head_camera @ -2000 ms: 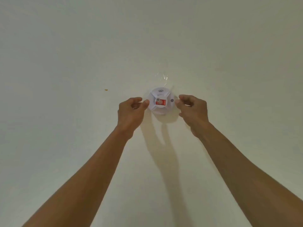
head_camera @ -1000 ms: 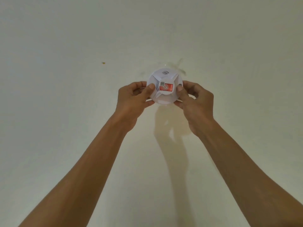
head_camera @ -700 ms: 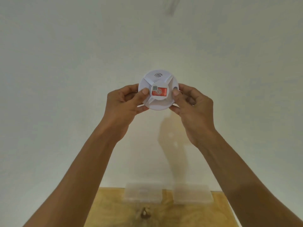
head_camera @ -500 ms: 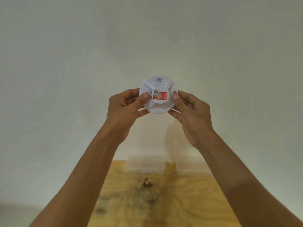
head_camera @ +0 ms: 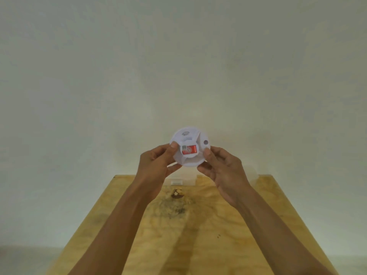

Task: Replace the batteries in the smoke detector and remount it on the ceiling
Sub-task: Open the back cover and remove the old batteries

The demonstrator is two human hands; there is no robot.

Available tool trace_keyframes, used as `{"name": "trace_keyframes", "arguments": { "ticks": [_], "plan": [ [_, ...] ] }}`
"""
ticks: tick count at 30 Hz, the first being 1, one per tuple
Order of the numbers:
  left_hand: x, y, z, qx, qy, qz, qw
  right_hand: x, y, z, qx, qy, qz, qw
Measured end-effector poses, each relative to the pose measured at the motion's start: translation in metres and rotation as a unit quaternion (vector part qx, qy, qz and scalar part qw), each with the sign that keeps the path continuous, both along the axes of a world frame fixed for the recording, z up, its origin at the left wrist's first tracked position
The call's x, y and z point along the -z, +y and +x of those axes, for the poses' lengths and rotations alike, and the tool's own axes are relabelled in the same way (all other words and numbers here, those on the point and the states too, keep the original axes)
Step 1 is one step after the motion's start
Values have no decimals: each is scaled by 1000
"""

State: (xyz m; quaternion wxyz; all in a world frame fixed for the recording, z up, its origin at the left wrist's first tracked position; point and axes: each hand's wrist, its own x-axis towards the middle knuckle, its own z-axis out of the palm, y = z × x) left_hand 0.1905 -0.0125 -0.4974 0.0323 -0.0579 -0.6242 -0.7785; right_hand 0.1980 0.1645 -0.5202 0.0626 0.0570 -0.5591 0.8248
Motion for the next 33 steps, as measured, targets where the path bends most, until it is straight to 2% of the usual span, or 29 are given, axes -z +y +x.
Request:
{"name": "trace_keyframes", "arguments": {
  "ticks": [3,5,7,9,11,14,16,19,23,27,33],
  "plan": [
    [8,-2,23,12,-22,-65,998,13,3,25,87,88,172,977],
    [17,-6,37,29,-27,-104,994,25,2,39,138,147,302,932],
    [26,-10,47,42,-25,-115,992,36,0,51,147,205,367,895],
    [37,-16,53,46,-14,-102,994,44,-2,58,131,237,371,888],
    [48,-19,55,41,6,-81,996,45,-2,64,110,230,362,897],
    [66,-20,54,24,25,-43,998,46,-1,66,28,121,344,931],
    [78,-19,49,26,31,-32,999,50,3,62,-57,39,280,957],
    [98,-20,38,62,39,-74,995,66,10,54,-113,-3,206,972],
    [133,-28,21,116,29,-185,975,106,14,46,-93,-14,228,969],
    [155,-32,6,130,11,-280,951,140,13,37,-67,-15,261,963],
    [169,-27,-6,152,2,-314,937,169,11,30,-14,-10,291,957]
  ]
}}
